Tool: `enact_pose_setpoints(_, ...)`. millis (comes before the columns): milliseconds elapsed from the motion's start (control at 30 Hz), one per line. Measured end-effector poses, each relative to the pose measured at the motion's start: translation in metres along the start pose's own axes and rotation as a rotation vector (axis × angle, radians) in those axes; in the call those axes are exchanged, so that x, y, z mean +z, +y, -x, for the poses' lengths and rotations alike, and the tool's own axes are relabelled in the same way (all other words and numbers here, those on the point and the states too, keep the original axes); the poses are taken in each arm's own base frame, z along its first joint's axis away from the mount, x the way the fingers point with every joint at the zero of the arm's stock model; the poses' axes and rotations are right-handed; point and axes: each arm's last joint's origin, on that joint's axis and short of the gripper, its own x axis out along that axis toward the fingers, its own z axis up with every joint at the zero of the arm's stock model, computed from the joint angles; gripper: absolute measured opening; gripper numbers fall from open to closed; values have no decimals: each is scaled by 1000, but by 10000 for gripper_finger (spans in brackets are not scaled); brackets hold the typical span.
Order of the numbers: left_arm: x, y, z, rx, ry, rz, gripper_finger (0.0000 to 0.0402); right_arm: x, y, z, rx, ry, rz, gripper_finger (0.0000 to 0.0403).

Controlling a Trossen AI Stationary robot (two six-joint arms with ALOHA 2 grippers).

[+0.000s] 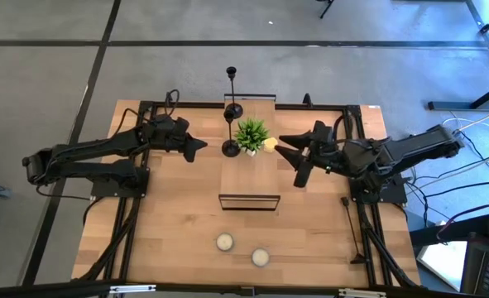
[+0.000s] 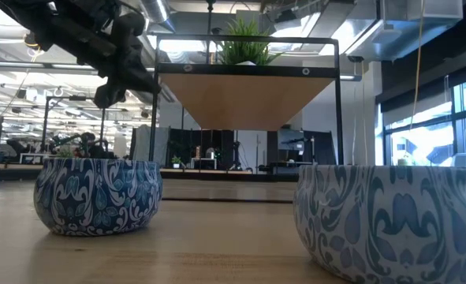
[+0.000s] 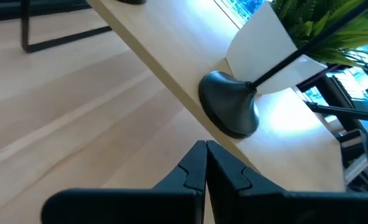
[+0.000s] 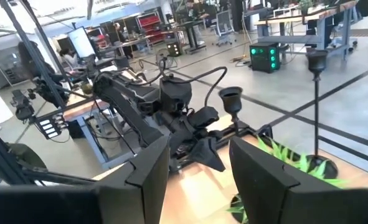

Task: Pick & Place candle stick holders
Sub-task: Put the left candle holder on the shelf

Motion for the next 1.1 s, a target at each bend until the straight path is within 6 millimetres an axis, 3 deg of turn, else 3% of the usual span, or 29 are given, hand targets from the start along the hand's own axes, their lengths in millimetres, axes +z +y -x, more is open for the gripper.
enact_pose_setpoints(433, 2, -2, -10, -78, 17, 37, 2, -9, 12, -16, 16, -28, -27, 172)
enact_pose_setpoints(1100, -7, -2, -35, -38, 61, 45, 2, -9, 12, -16, 17, -27, -38, 172)
